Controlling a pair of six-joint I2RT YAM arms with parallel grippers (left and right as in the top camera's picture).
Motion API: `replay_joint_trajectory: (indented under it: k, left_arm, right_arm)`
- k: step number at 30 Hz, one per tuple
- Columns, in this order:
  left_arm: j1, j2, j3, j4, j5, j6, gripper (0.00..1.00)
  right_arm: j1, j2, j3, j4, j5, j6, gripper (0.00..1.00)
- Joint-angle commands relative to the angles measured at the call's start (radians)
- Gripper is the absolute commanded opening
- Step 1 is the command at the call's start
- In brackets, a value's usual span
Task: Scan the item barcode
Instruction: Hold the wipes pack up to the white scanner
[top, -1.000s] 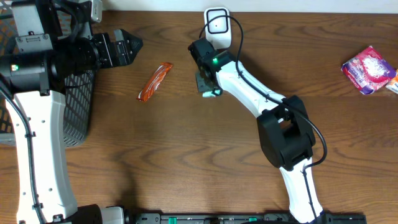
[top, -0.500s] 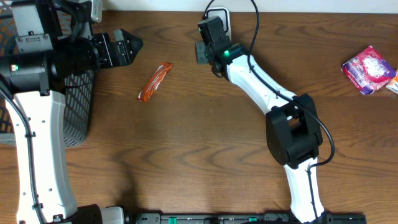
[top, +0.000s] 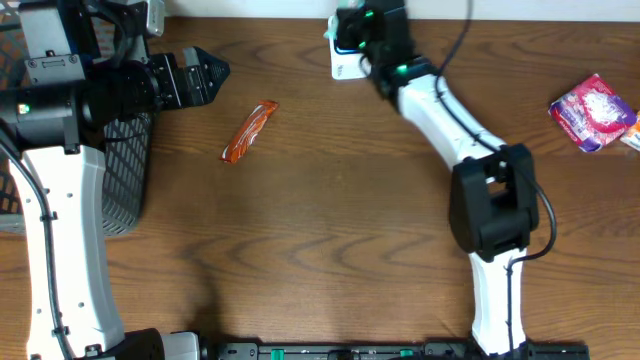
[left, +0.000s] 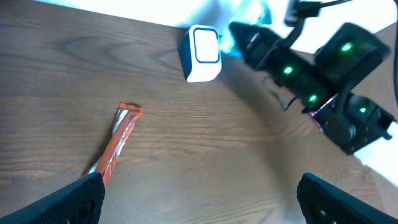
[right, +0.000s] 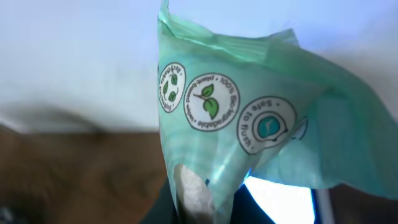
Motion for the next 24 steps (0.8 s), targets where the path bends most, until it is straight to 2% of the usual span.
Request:
replay_joint_trajectory:
  k: [1, 11, 20, 24]
  left_arm:
    - [0.002, 0.004, 0.004, 0.000, 0.009, 0.002, 0.98]
    - [0.002, 0.004, 0.004, 0.000, 0.009, 0.002, 0.98]
    - [0.002, 0.004, 0.004, 0.000, 0.009, 0.002, 0.98]
    - [0.002, 0.004, 0.004, 0.000, 0.009, 0.002, 0.98]
  right_arm:
    - [-0.029, 0.034, 0.021, 0.042, -0.103, 0.141, 0.01]
    - [-0.039, 0.140, 0.021, 0.098, -0.178, 0.259, 0.01]
    - [-0.050, 0.144, 0.030, 0.084, -0.218, 0.216, 0.01]
    - [-0.085, 0.104, 0.055, 0.007, -0.221, 0.192, 0.01]
